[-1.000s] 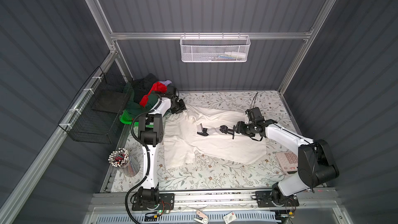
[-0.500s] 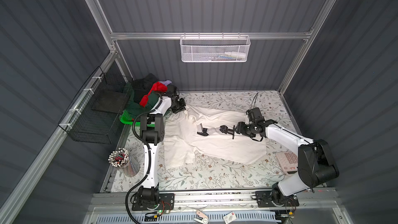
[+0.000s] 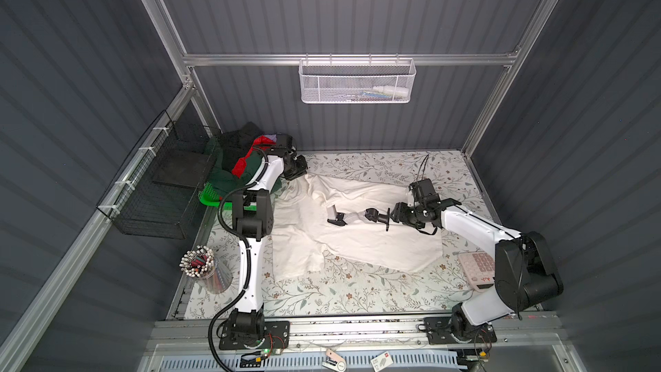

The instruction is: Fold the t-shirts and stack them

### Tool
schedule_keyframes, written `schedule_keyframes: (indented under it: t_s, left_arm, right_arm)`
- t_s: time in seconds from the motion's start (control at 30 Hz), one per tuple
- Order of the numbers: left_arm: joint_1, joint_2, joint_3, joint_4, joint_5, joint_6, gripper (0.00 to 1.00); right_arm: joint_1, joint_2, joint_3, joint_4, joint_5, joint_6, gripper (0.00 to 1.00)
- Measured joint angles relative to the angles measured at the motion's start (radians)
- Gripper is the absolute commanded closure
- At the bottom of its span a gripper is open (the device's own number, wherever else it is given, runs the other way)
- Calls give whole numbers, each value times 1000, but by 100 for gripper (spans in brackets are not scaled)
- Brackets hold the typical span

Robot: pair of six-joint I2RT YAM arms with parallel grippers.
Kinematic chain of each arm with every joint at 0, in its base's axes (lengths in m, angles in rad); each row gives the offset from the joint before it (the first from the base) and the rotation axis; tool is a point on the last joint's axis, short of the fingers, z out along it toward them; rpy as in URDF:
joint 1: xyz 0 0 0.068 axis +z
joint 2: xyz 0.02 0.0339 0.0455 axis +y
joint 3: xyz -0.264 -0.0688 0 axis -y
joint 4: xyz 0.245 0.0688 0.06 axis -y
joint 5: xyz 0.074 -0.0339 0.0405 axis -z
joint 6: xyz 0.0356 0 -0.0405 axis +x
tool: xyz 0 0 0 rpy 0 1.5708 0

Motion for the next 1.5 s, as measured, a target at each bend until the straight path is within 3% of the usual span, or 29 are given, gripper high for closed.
schedule_keyframes:
  t_s: [0.17,0.2,0.23,0.3,0.37,0.57,0.7,0.8,1.17,1.5]
  left_arm:
    - [5,39,38,14,-19,0,100]
    - [8,48,38,14,-22,0,67]
    - [9,57,38,14,-23,3,47]
    - [10,68,34,17,-23,3,30]
    - [10,61,2,34,-26,3,20]
    - [10,-131,-320,116,-63,-3,17]
    - [10,-316,-520,201,-64,-20,20]
    - [8,-388,-589,272,-31,-40,25]
    - [-64,-285,-602,351,77,-54,39]
    - [-70,-248,-602,340,77,-53,43]
  right_arm:
    - [0,-2,-10,-2,0,0,40]
    - [0,-5,-11,-2,0,0,40]
    - [0,-7,-13,-4,0,0,40]
    - [0,-18,-15,-9,5,3,38]
    - [9,-39,-18,-16,23,8,35]
    - [84,-80,-14,10,6,28,33]
    - [155,21,52,27,-14,40,35]
    - [202,136,135,59,-35,52,37]
    - [293,444,453,132,-115,103,44]
    - [367,658,707,73,-127,108,48]
